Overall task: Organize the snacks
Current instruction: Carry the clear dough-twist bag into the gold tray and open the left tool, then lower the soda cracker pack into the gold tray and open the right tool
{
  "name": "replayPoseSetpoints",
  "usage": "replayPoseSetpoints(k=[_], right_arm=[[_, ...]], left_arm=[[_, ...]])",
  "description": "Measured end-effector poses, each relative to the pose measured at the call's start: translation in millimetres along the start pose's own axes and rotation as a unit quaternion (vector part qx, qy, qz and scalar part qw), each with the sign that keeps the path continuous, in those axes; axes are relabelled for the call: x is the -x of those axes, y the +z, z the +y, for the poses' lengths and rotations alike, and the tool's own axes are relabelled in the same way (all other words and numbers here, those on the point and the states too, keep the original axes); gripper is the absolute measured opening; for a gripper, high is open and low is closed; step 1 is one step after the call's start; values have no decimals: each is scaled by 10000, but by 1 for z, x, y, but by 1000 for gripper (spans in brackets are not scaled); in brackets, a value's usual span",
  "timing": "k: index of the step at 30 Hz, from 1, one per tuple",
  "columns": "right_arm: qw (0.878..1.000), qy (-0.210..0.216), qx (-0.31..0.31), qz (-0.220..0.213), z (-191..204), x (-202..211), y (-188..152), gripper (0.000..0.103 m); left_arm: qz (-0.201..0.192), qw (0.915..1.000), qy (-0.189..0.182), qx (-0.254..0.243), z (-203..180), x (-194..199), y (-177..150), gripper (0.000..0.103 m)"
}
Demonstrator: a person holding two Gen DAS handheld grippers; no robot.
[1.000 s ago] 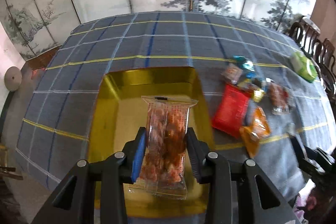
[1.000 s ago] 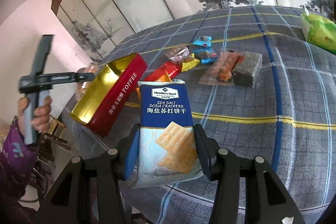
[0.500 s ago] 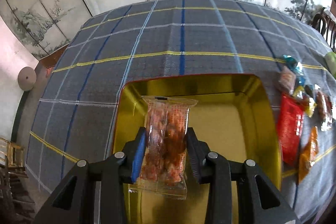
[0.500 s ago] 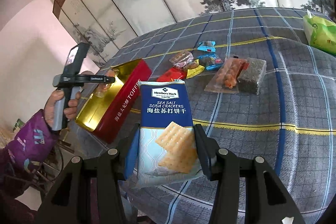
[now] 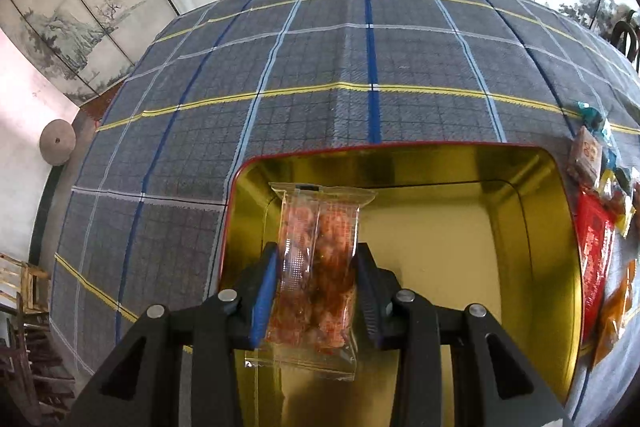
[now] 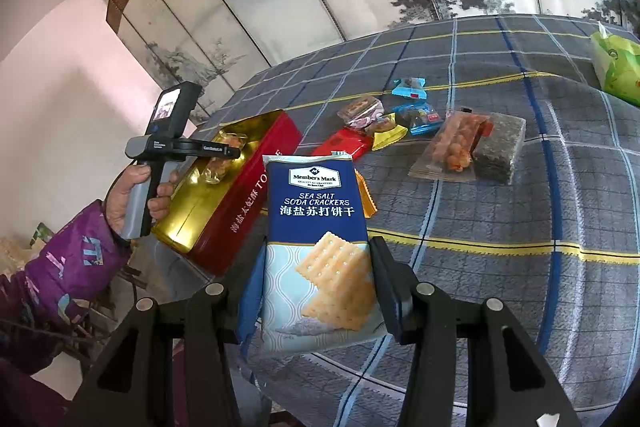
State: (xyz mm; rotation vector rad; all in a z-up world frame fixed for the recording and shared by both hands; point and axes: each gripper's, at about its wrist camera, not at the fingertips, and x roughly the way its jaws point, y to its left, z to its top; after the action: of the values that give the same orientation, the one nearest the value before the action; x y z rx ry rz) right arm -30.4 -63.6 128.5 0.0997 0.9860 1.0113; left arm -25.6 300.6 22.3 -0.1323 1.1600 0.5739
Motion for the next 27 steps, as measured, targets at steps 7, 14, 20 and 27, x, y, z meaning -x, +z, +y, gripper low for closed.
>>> replayPoseSetpoints(k=[7, 14, 20, 27], right_arm=[[10000, 23, 19, 14, 4, 0, -1, 47], [9999, 110, 26, 19, 11, 0, 2, 47], [9993, 264, 274, -55, 30, -4, 21, 47], [9962, 798, 356, 28, 63, -35, 55, 47]], left_arm=[[73, 10000, 24, -1, 2, -9, 1, 40], [-98, 9997, -191, 99, 8, -1, 2, 44], [-487, 9979, -408, 102, 11, 31, -12, 69], [-1123, 9934, -171, 168, 13, 82, -34, 73]])
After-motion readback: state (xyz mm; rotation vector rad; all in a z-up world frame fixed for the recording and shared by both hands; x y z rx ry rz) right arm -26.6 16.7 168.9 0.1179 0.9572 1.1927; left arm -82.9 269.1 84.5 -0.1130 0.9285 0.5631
